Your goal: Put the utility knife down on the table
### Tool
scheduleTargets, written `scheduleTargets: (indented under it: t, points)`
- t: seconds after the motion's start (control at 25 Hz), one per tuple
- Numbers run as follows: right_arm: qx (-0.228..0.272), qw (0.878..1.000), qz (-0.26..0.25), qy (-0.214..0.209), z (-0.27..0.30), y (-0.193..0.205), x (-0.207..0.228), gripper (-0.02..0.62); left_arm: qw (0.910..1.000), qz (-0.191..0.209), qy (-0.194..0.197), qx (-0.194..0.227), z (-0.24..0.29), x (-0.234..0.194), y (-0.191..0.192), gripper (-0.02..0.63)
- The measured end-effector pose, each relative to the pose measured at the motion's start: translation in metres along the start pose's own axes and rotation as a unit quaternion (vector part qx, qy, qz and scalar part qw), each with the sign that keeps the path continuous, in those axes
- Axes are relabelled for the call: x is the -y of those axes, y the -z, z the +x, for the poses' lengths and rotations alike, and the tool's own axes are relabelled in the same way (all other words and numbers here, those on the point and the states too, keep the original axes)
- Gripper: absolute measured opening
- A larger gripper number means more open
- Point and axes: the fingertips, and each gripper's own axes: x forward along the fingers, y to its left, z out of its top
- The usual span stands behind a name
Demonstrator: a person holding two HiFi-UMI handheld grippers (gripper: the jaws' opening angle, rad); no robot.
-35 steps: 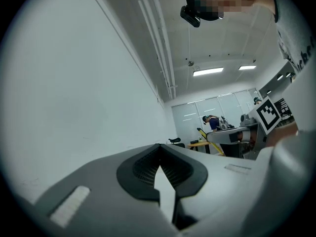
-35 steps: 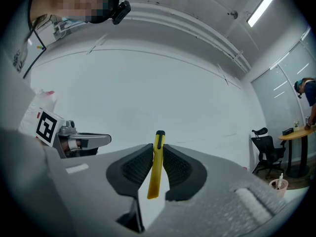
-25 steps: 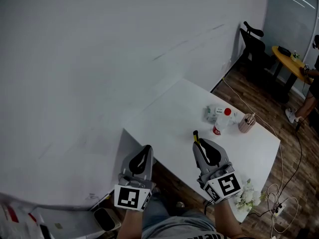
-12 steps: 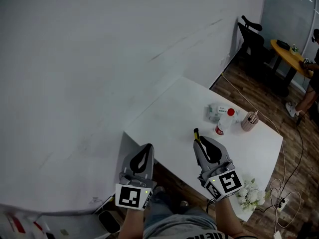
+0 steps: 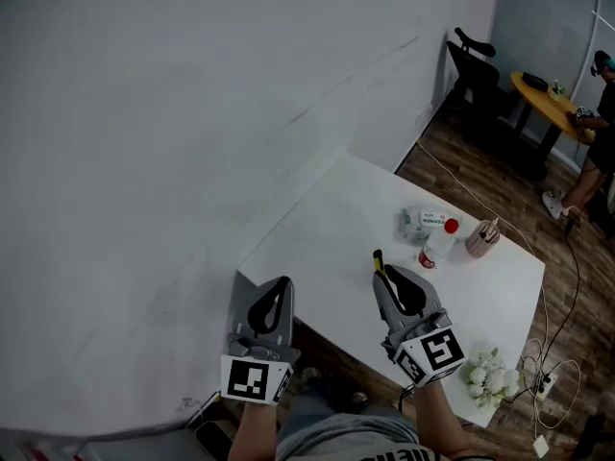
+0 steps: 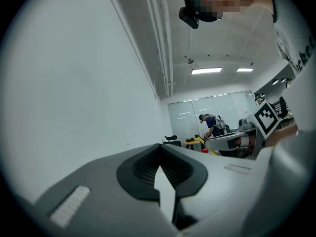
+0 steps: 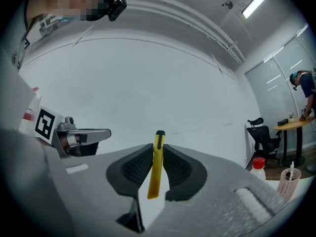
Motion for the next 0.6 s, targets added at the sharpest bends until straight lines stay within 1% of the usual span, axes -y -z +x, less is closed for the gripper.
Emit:
scheduleTargets:
  t: [0.2,0.6]
  points:
    - [-0.016,1.000,0.004,0.017,0.019,0.013,0.003,0.064,0.9999,-0.003,0.016,-0.006,0.014,-0.016,0.009,0.014]
    - [-0.066,0.996,0.024,0.046,0.048,0.047,0.010,0.064,0.9987,-0.019,0.046,-0.014,0.033,-0.041,0.026,0.014]
